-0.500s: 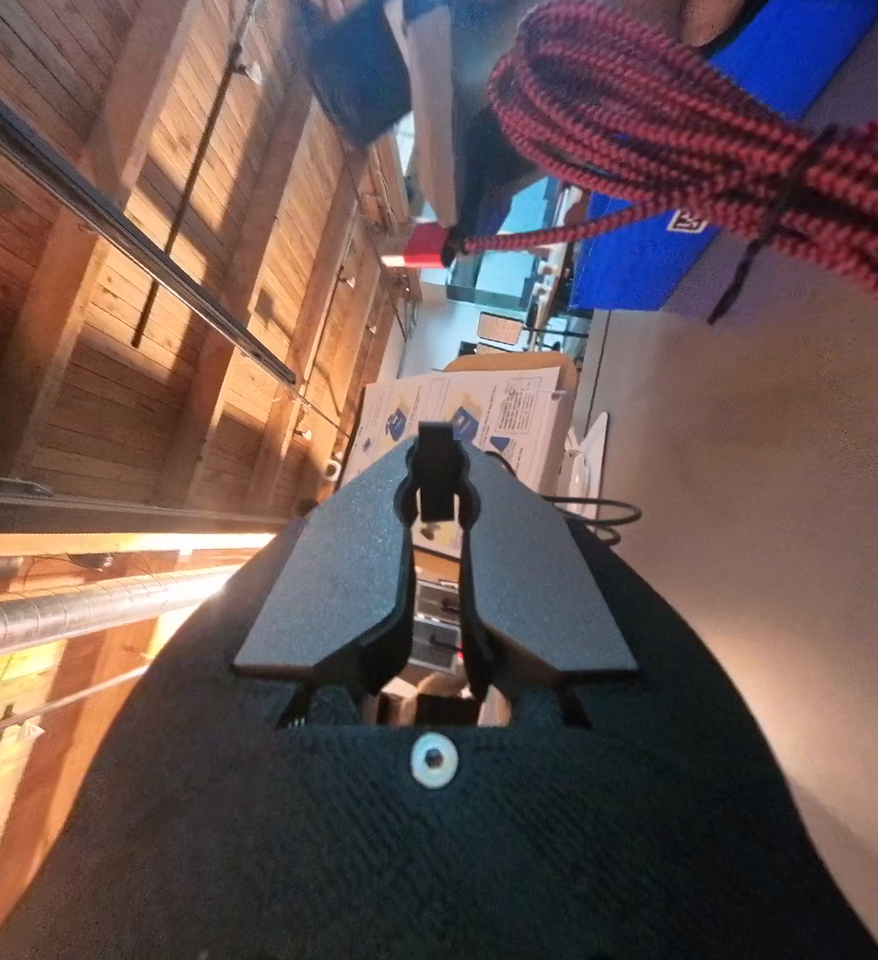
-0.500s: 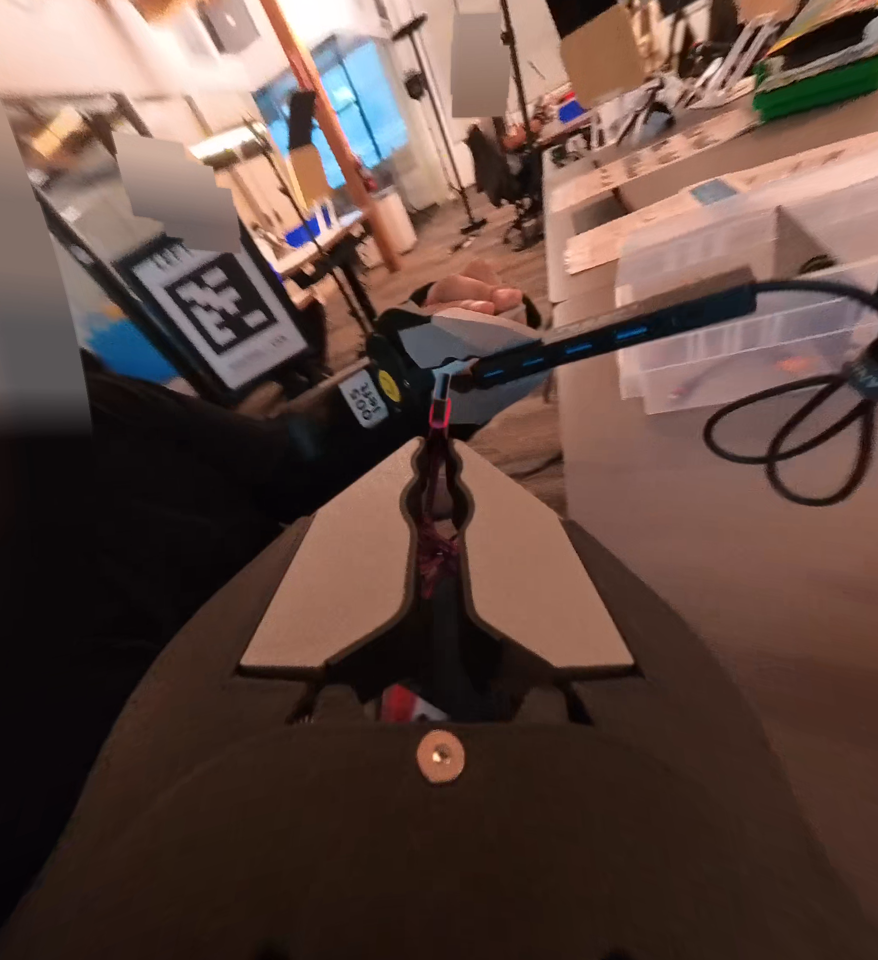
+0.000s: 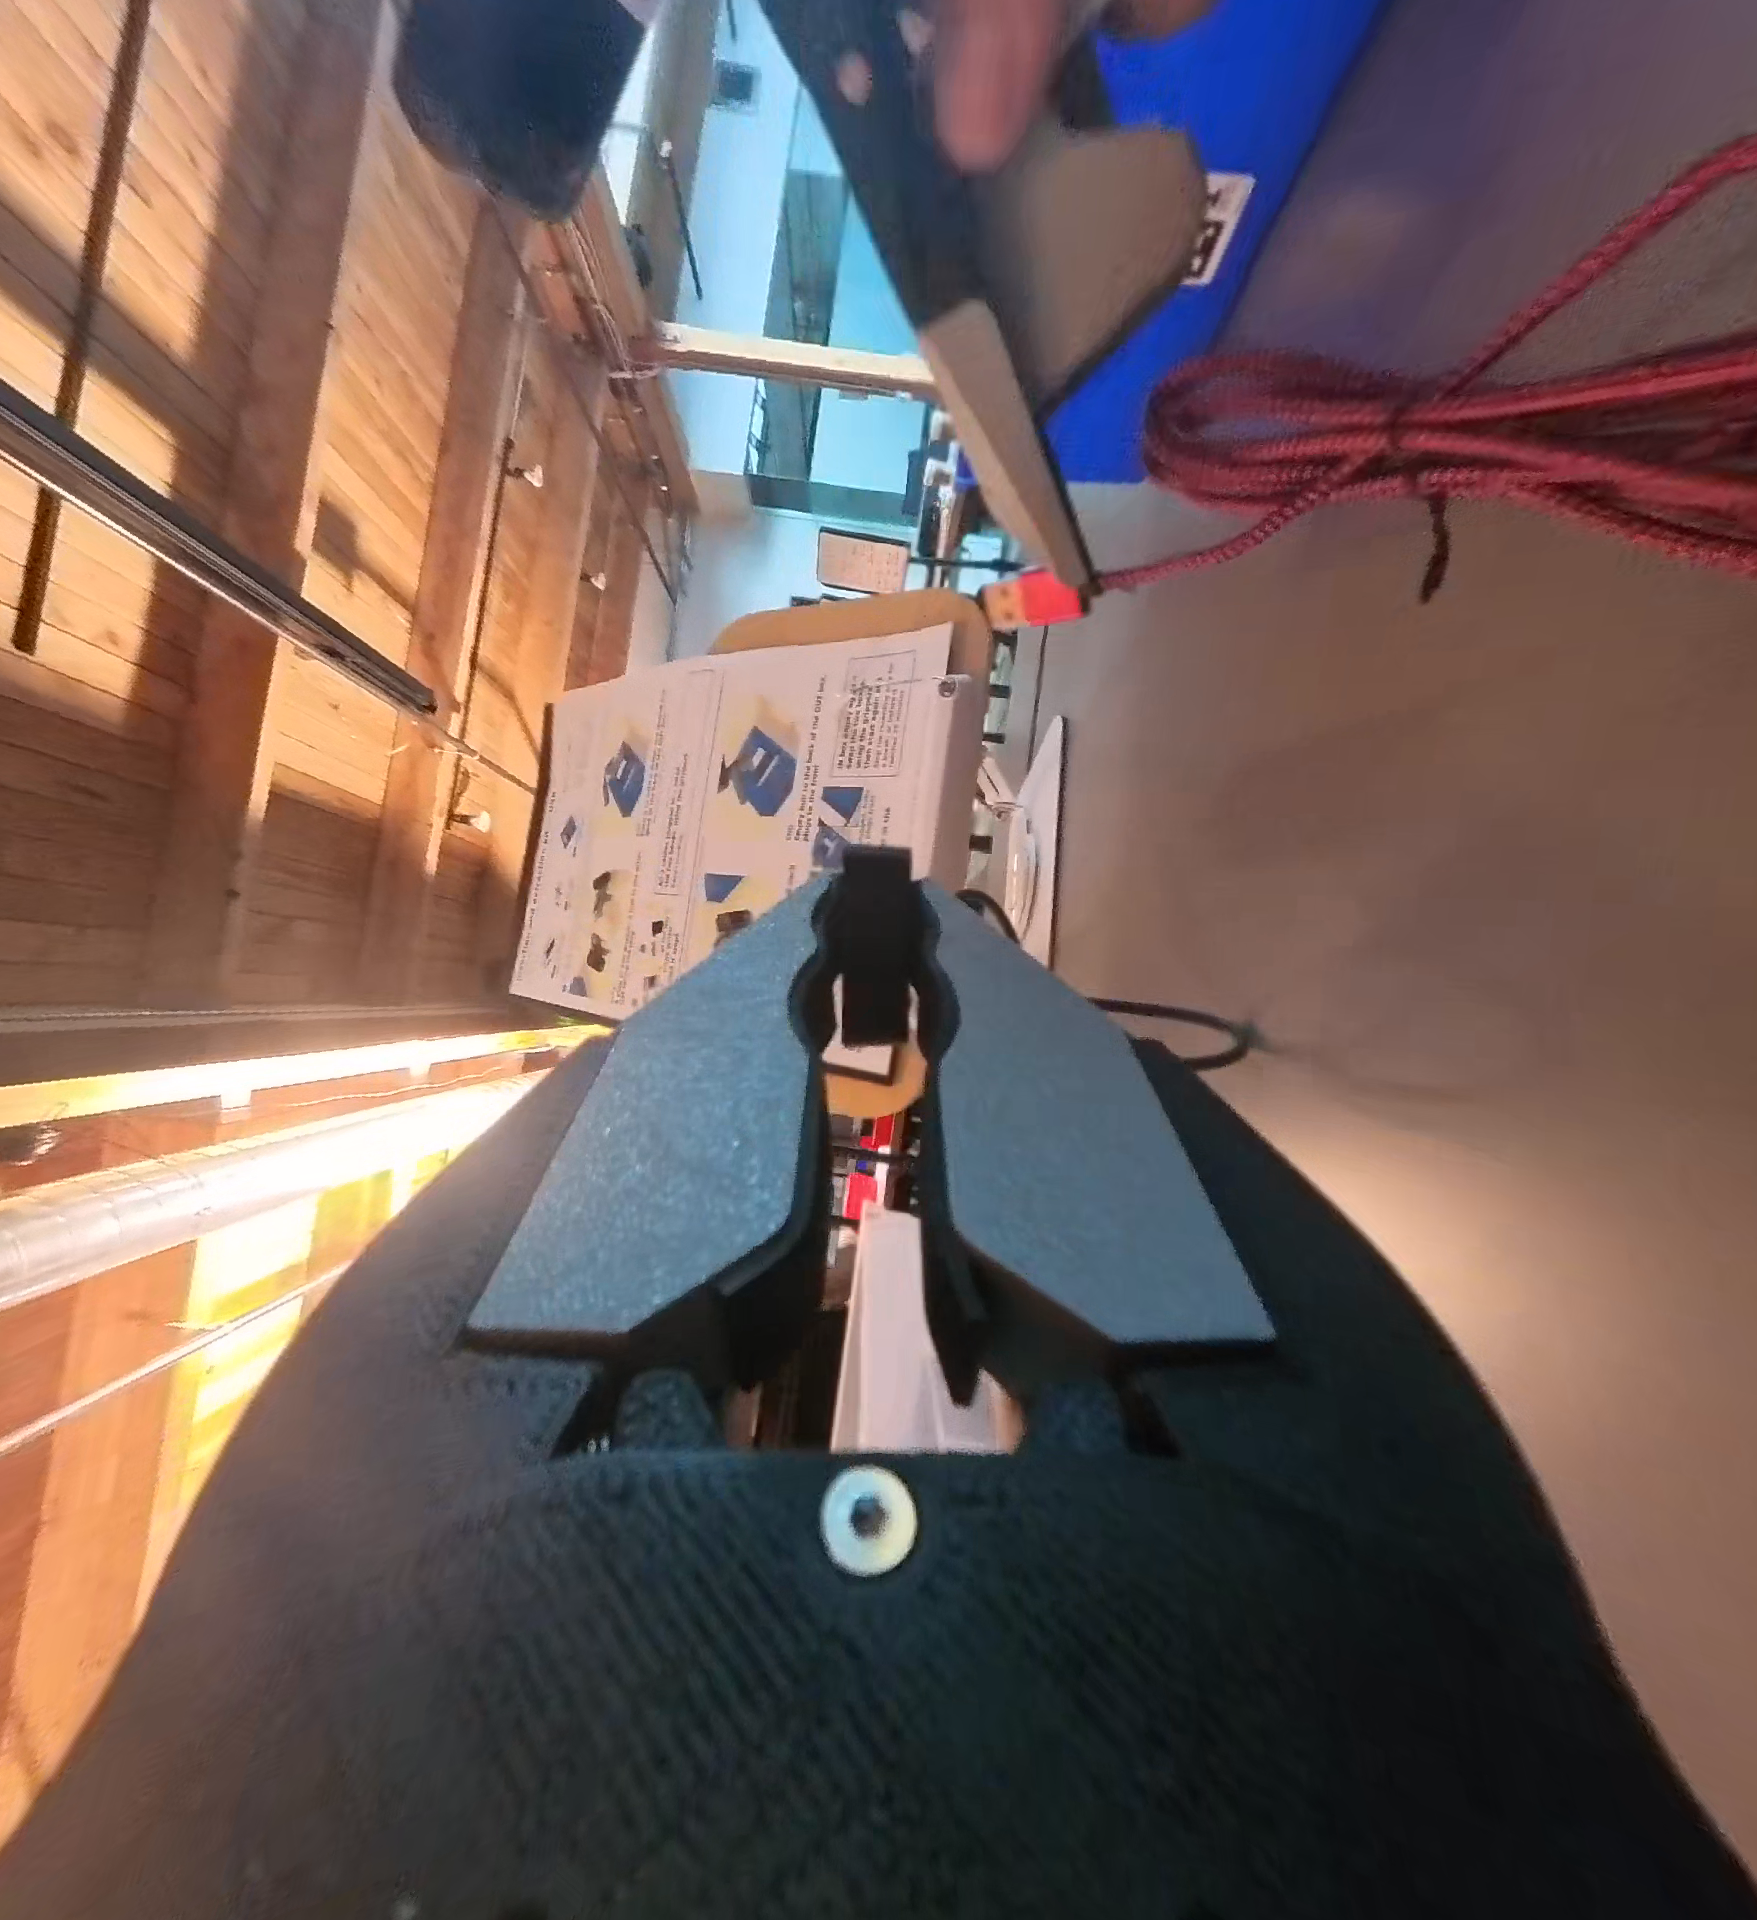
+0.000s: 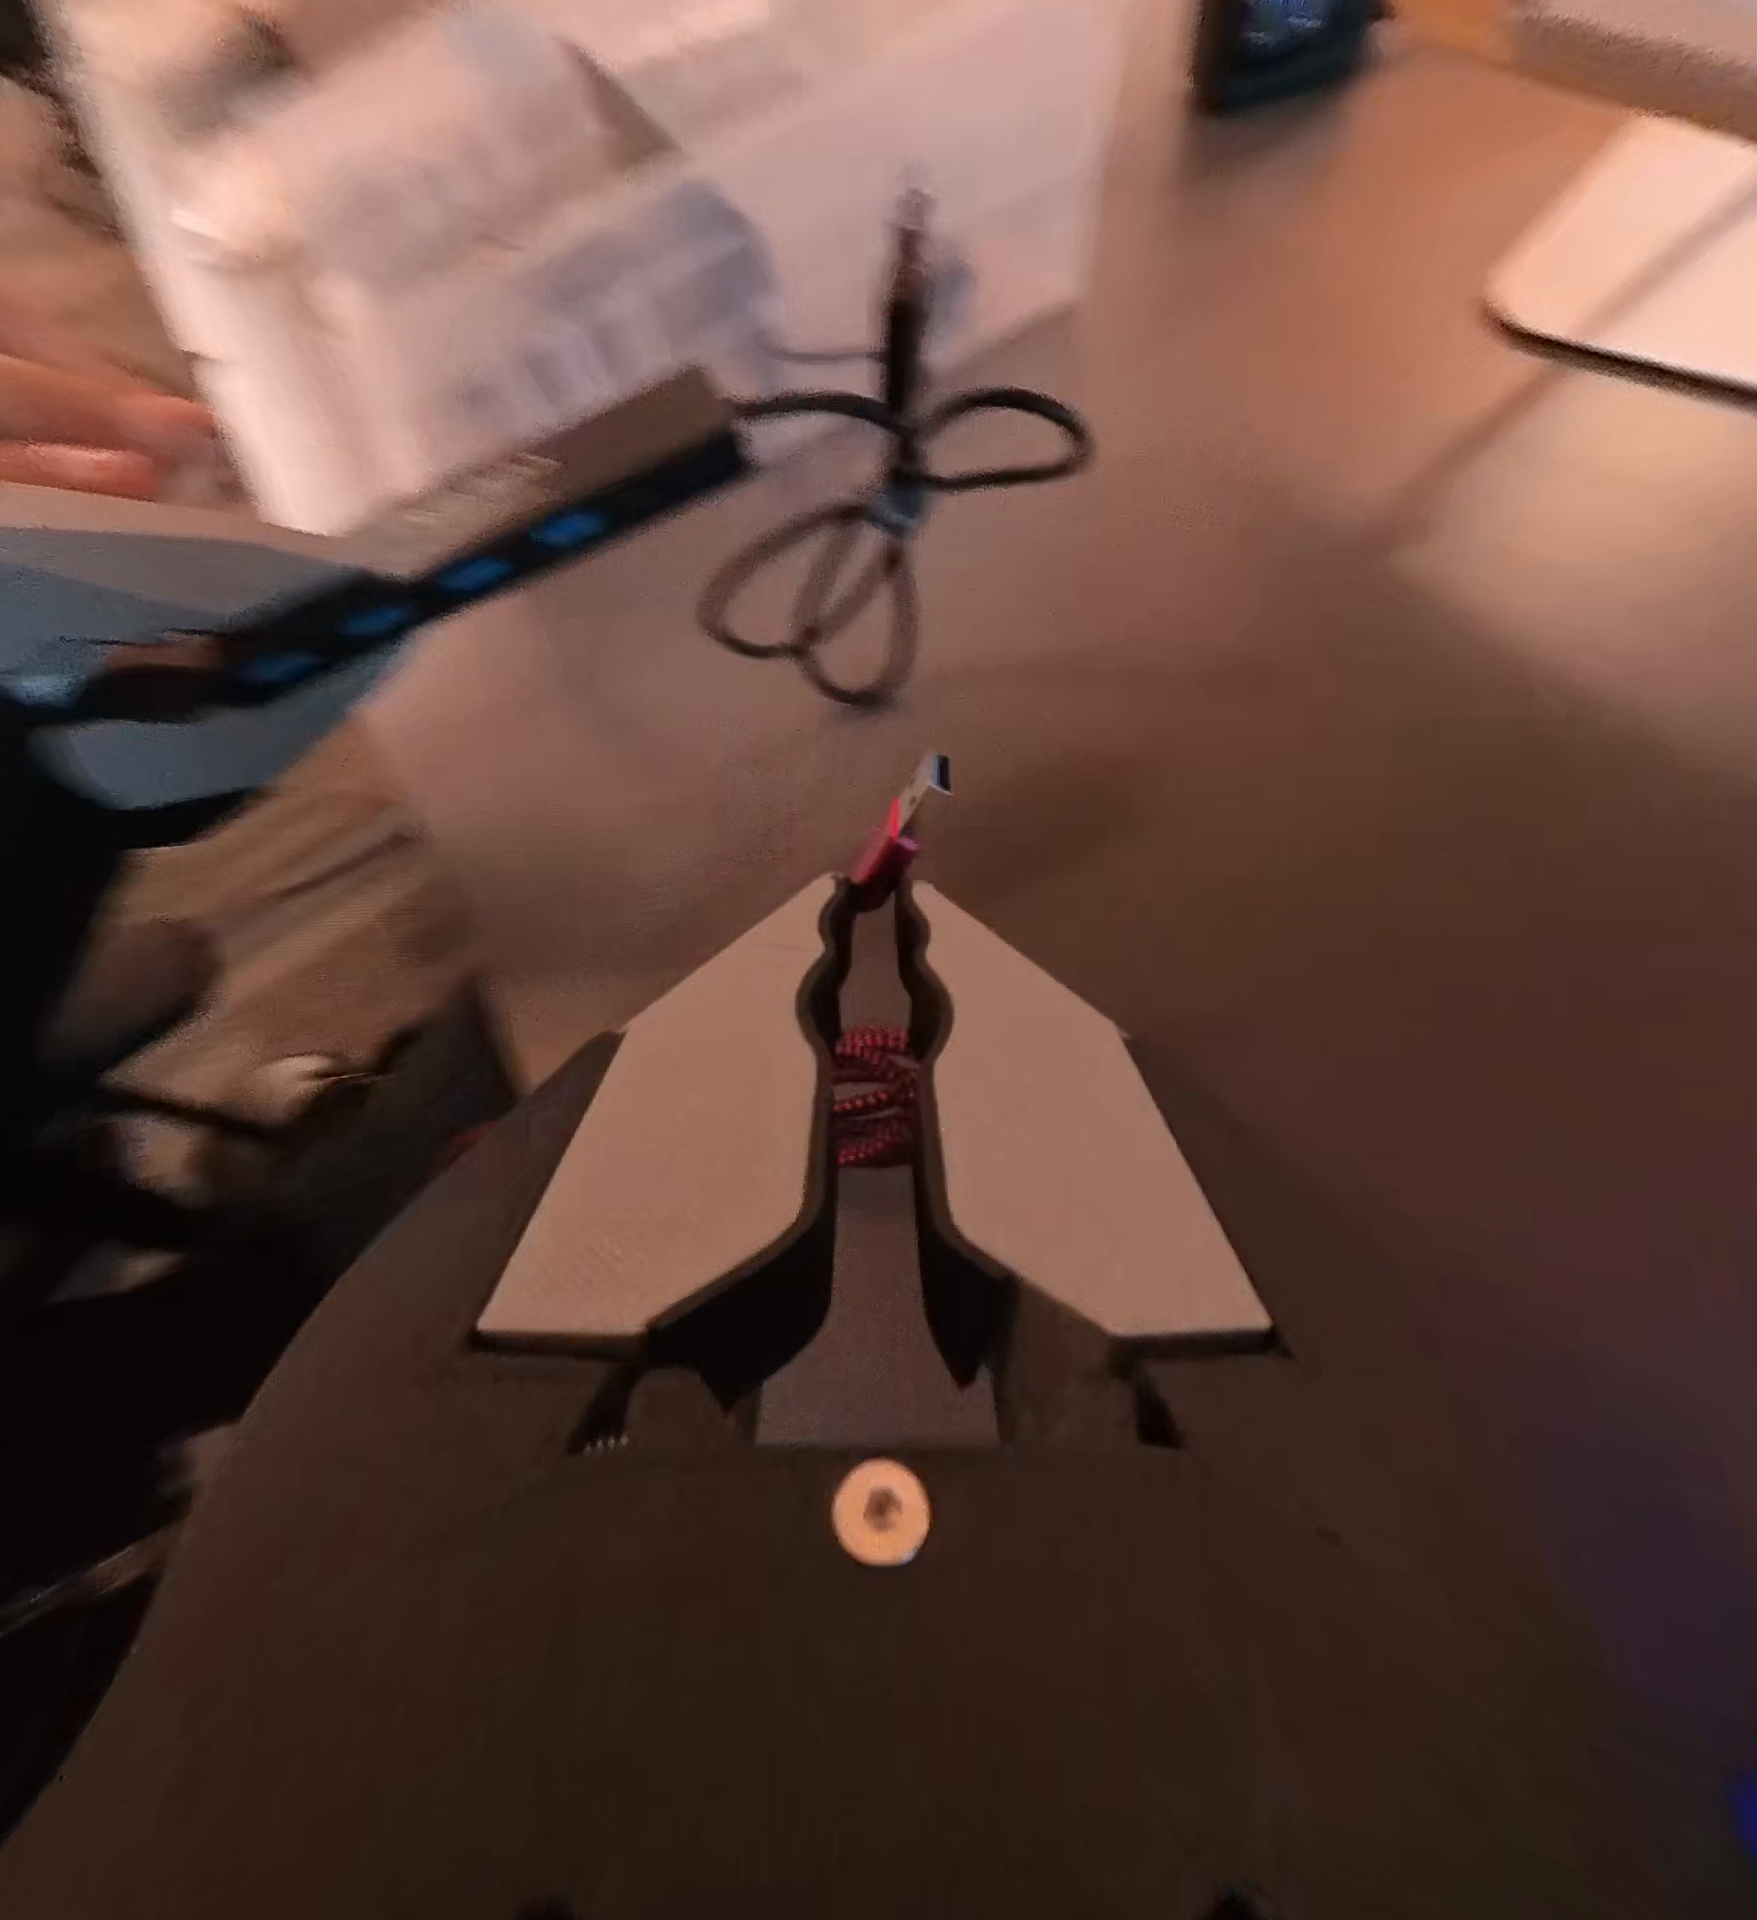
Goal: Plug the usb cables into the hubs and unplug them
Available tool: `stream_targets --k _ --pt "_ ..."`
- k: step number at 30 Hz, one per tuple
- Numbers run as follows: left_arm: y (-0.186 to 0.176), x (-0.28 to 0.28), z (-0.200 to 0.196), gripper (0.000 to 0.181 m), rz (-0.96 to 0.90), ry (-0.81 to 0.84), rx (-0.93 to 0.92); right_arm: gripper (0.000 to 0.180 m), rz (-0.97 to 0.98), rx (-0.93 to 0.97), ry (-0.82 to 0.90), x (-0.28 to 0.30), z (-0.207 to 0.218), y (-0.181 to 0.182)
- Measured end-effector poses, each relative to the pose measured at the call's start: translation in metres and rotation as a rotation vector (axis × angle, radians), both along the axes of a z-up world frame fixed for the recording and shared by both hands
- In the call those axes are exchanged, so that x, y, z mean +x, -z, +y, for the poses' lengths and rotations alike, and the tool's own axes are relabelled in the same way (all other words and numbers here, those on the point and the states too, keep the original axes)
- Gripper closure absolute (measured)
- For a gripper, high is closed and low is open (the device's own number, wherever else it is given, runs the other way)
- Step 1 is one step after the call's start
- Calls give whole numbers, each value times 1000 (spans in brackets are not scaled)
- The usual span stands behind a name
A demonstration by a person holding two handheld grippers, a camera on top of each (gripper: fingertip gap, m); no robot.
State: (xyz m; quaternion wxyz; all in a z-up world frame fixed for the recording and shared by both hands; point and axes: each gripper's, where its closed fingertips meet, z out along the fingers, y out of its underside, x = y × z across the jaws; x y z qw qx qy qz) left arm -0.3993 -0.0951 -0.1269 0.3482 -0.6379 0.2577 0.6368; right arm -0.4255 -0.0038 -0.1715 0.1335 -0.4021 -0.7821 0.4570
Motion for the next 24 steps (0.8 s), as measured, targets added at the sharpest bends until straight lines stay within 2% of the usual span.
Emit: stream_targets --k 4,8,9,11,13,15,17,21,24 --pt "7 -6 4 173 -20 -9 17 174 17 173 66 -29 10 39" --pt "5 -8 4 173 -18 -30 25 173 -30 210 -49 -51 -14 58" --pt "3 -10 2 173 -18 -40 31 180 -44 237 -57 -60 -17 61" --pt "-1 -16 -3 173 -19 -74 36 170 -83 315 -44 -75 -16 63" --pt "-4 -25 -13 173 -23 -117 37 152 -123 301 -11 -76 -19 50" --pt "-6 -33 -24 173 -31 -151 56 143 -140 222 36 -59 -28 30" --pt "-5 -39 -33 173 -64 -169 84 141 -116 160 0 -25 -46 17" --pt "-6 -46 -41 173 -91 -166 125 119 -106 371 27 35 -36 37" --pt "-11 -44 -39 173 -86 -155 128 103 -123 383 60 60 -37 46"
